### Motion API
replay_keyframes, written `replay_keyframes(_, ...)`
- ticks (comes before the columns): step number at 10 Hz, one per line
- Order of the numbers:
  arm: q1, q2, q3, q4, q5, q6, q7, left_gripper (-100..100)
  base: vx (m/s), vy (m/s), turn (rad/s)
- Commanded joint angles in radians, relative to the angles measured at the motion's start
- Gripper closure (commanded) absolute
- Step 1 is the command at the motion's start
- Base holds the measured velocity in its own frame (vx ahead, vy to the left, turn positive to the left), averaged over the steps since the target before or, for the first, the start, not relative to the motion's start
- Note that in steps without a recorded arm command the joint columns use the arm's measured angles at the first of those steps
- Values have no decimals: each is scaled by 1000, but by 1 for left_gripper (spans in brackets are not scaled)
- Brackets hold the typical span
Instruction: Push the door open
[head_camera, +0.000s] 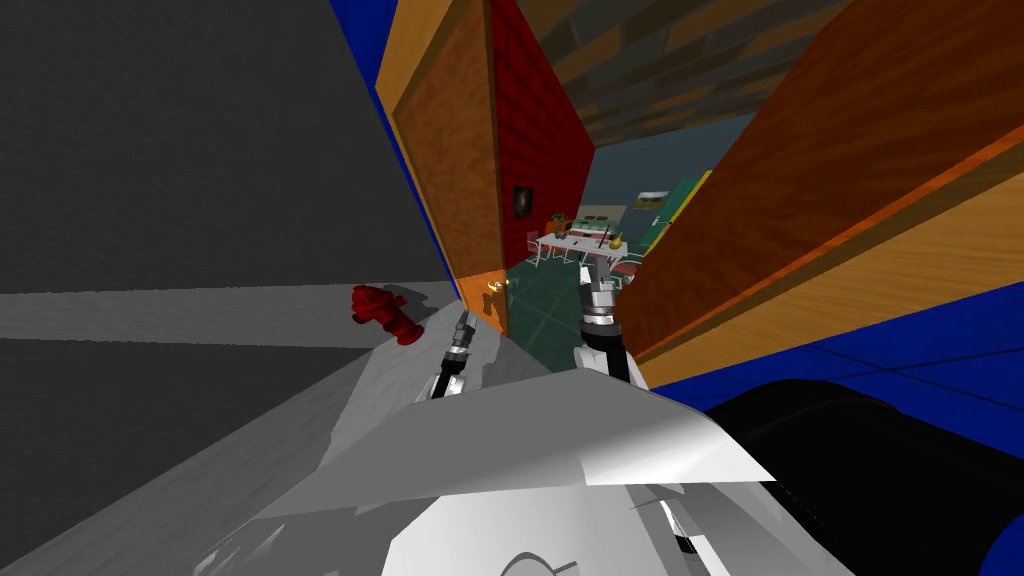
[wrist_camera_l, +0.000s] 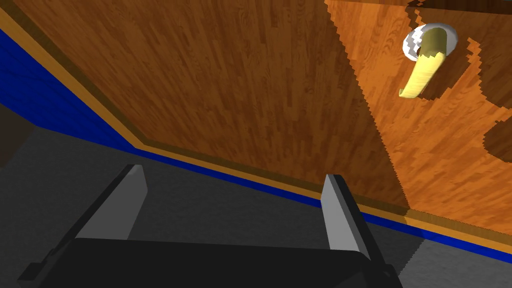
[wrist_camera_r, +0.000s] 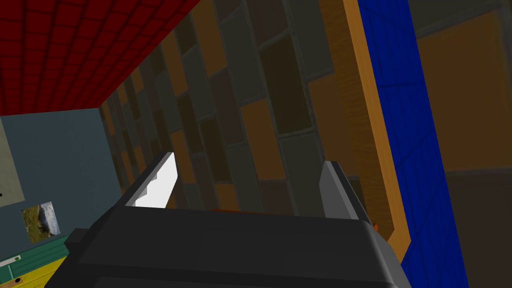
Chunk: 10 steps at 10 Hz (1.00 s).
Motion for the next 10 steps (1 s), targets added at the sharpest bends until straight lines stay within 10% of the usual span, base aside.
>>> replay_keyframes(1, -11, 1, -12, 28, -3, -6, 4, -100, 78, 45, -77)
replay_keyframes(10, -95, 22, -88, 238, -14, -54, 42, -100, 111, 69, -97)
